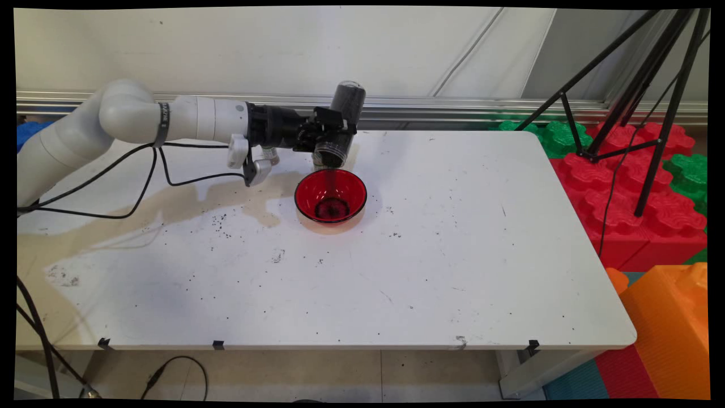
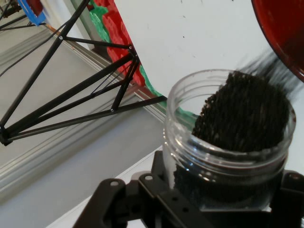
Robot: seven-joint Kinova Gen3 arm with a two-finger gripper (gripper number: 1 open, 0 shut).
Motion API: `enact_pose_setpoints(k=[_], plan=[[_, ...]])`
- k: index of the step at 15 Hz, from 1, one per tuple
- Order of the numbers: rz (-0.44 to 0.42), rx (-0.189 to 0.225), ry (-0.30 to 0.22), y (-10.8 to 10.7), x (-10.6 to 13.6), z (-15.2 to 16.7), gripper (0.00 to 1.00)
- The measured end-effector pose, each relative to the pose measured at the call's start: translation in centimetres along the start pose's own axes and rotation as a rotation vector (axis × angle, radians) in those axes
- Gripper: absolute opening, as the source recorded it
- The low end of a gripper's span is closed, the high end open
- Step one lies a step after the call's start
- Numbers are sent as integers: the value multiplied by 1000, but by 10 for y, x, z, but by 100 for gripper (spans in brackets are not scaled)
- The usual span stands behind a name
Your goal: Pour the black seasoning powder in the red bowl
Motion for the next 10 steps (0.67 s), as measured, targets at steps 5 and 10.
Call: enact_pose_setpoints(k=[5,10], plan=[[16,1,0,1,0,0,0],[28,2,1,1,1,0,0]])
